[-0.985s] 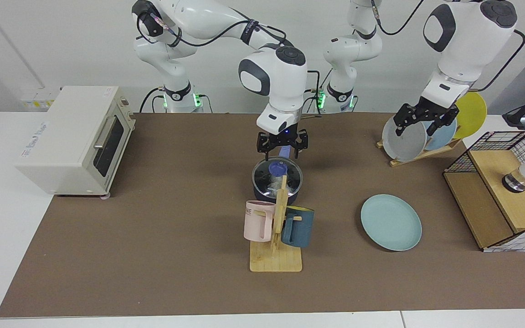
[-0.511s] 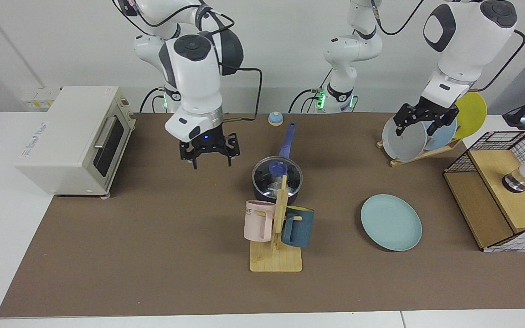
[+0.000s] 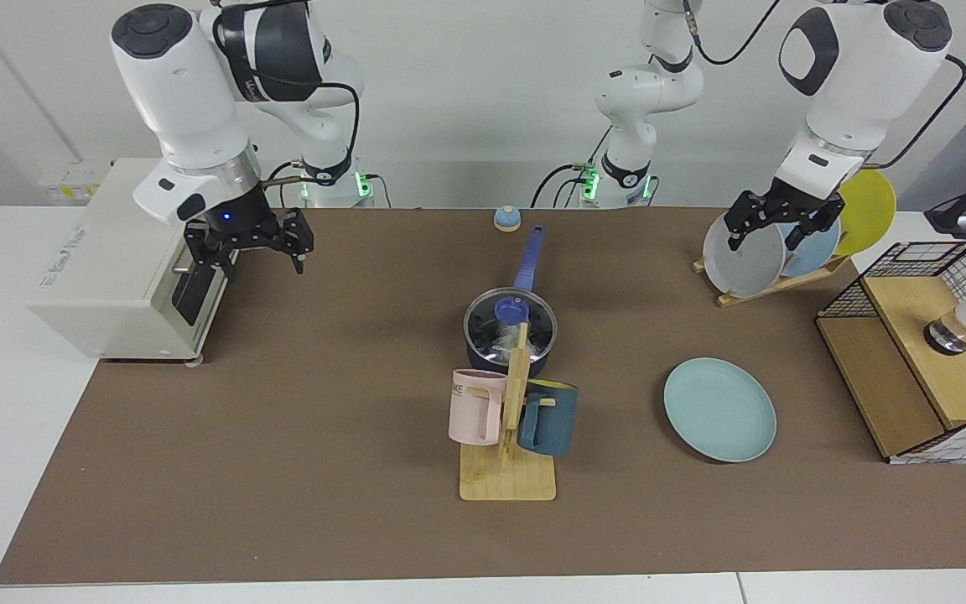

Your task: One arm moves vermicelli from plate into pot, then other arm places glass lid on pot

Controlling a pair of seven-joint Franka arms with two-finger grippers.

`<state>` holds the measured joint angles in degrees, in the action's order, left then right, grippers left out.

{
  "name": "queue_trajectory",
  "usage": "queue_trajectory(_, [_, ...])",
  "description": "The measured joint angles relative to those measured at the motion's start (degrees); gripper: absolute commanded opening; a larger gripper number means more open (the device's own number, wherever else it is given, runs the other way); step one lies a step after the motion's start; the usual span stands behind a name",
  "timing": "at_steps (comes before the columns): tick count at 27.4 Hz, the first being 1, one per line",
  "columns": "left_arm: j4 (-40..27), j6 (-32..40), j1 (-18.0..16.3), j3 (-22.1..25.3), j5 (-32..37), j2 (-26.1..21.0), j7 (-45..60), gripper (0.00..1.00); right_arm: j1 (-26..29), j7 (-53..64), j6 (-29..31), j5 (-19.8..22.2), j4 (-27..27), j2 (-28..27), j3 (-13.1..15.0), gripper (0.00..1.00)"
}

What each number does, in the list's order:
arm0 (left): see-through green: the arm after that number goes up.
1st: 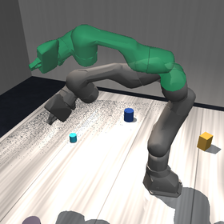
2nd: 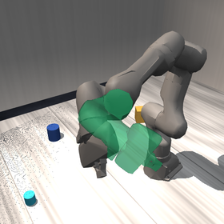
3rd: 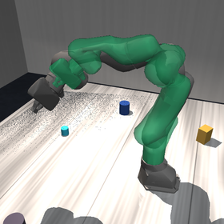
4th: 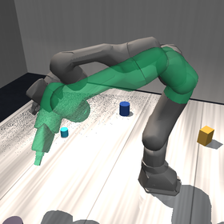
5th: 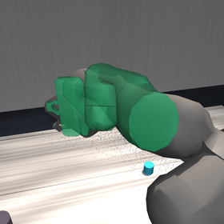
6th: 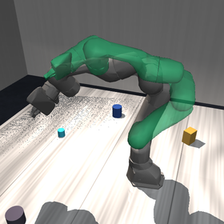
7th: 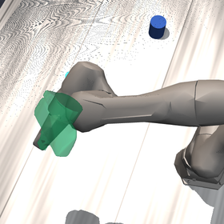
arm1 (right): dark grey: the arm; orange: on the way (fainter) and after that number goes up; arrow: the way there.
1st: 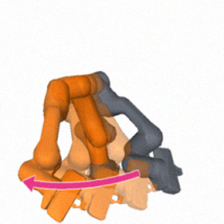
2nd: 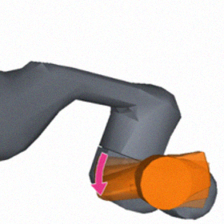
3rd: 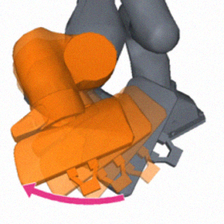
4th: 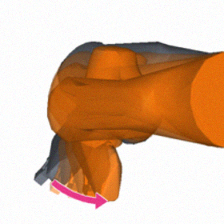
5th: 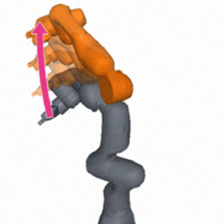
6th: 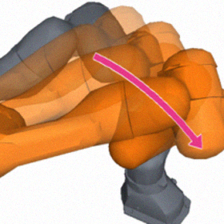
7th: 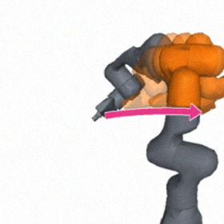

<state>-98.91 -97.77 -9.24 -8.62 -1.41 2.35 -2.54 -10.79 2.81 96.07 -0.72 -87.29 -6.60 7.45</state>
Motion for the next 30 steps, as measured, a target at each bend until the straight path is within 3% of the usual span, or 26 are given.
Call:
queue_trajectory(16, [0.0,0.0,0.0,0.0,0.0,0.0,0.0,1.00,4.3,0.0,-1.4,0.0,-5.6,7.9,0.5,1.00])
queue_trajectory(30, [0.0,0.0,0.0,0.0,0.0,0.0,0.0,1.00,5.6,0.0,-1.3,-0.1,-9.4,11.0,0.4,1.00])
